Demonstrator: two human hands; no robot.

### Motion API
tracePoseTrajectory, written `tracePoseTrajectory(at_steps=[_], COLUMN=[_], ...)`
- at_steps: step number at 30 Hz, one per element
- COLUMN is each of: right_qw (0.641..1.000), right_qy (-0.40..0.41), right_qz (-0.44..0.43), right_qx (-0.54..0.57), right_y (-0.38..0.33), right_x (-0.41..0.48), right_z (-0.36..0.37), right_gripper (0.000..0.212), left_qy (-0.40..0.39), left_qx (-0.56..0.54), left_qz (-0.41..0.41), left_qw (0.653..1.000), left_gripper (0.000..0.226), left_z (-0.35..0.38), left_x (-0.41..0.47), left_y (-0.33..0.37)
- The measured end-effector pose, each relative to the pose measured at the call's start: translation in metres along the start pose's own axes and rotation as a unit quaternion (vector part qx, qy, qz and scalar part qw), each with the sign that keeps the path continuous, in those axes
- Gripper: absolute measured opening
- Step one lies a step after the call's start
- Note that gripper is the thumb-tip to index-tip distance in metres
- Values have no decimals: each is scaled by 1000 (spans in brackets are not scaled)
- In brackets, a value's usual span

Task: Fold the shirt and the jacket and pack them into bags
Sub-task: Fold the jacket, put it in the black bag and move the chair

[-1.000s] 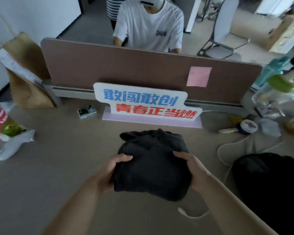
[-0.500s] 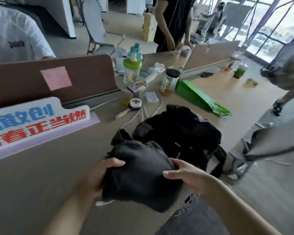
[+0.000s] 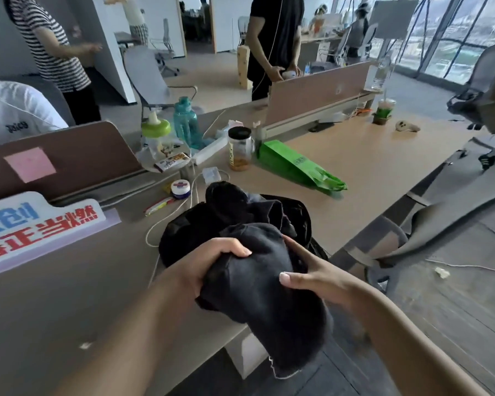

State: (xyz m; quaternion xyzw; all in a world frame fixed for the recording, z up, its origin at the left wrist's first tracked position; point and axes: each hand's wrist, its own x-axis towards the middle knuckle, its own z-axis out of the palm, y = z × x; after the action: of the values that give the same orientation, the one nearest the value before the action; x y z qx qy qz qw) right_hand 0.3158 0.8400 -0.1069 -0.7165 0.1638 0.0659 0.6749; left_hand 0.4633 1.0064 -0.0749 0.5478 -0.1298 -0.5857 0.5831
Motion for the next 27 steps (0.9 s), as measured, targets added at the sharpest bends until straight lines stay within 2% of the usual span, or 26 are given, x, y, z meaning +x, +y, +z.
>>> tracePoseTrajectory(at_steps=[3,6,8,10,12,13,15,17,19,21,23,24,27], right_qw=[995,983,977,977,978,978,976,972,970,972,974,974,971], right_qy=[-75,-92,-59,-21,5,14,28,36,54,83,107,115,136], right_qz=[-1,-11,-9,6,20,26,35,36,47,63,67,68,75], right_qx=[64,159,204,214,208,206,212,231,233,210,190,184,181], right_y=[-2,6,13,20,25,27,31,32,28,23,17,15,14], right_x=[-25,-47,-54,-56,-56,-56,-53,-47,-37,-23,-8,-1,21], right_z=[-28,-46,-57,-72,-86,-93,-105,-116,-127,-136,-145,-150,-166], right_gripper=[90,70,47,39,41,42,42,35,35,48,59,60,47], left_qy=[-39,-60,-69,-45,-10,21,134,270,376,457,496,498,466], left_qx=[-5,-50,-46,-18,2,1,30,91,176,279,346,366,384], left_qz=[-12,-1,-23,-40,-43,-35,13,70,108,83,15,-22,-82], left_qw=[999,997,996,998,999,999,990,956,903,840,796,786,793], left_gripper=[29,44,26,21,21,19,15,9,21,34,45,50,59], left_z=[46,81,96,105,107,108,105,93,69,45,27,20,6], left_x=[25,50,66,83,100,108,123,136,151,165,178,186,216], left_y=[4,7,9,13,15,16,17,21,24,32,39,41,42])
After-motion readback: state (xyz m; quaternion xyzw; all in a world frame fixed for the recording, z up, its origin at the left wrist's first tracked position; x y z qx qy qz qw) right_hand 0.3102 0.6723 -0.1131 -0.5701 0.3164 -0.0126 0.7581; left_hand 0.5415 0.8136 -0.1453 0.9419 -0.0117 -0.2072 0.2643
